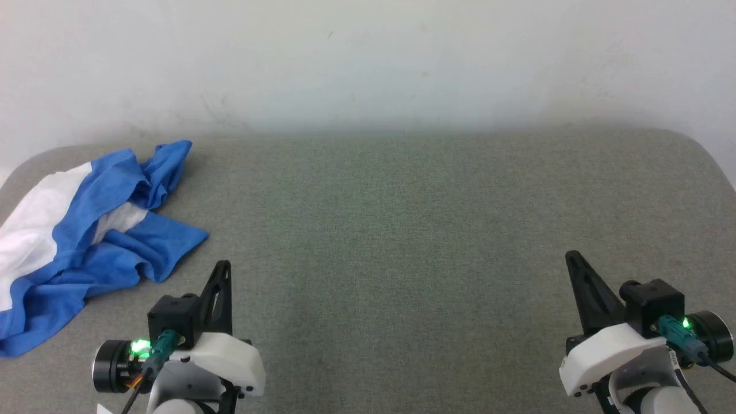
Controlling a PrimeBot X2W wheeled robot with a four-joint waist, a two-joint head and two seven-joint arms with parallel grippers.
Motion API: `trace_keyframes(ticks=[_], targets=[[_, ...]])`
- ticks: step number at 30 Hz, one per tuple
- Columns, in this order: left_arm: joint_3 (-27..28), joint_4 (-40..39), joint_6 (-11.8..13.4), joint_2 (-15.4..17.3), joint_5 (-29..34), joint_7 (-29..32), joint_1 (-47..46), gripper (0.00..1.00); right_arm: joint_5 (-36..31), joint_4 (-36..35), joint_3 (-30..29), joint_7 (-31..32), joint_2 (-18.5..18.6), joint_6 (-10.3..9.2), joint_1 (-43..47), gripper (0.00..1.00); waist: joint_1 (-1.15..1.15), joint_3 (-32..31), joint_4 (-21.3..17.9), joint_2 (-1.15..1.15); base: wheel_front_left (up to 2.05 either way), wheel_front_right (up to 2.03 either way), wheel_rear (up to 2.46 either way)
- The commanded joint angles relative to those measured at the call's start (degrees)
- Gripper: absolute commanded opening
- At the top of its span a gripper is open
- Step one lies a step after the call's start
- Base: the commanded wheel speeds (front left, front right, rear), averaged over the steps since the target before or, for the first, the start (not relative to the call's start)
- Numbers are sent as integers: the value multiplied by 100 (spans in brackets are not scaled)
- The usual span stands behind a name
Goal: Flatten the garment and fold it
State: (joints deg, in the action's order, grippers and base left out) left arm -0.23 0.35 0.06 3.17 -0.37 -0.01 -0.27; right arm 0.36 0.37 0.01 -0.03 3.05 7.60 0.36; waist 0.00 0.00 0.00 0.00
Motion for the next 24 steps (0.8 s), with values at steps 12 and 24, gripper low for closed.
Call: trace_keyframes(ticks=[12,24], targets=[[23,-35,-6,-29,37,1,27,0,-36,-37,-1,3,-17,-11,-36,0,0,0,0,0,0,0,0],[-9,23,7,2,-21,-40,-3,100,61,51,-9,-39,2,1,11,100,0,1,0,0,0,0,0]])
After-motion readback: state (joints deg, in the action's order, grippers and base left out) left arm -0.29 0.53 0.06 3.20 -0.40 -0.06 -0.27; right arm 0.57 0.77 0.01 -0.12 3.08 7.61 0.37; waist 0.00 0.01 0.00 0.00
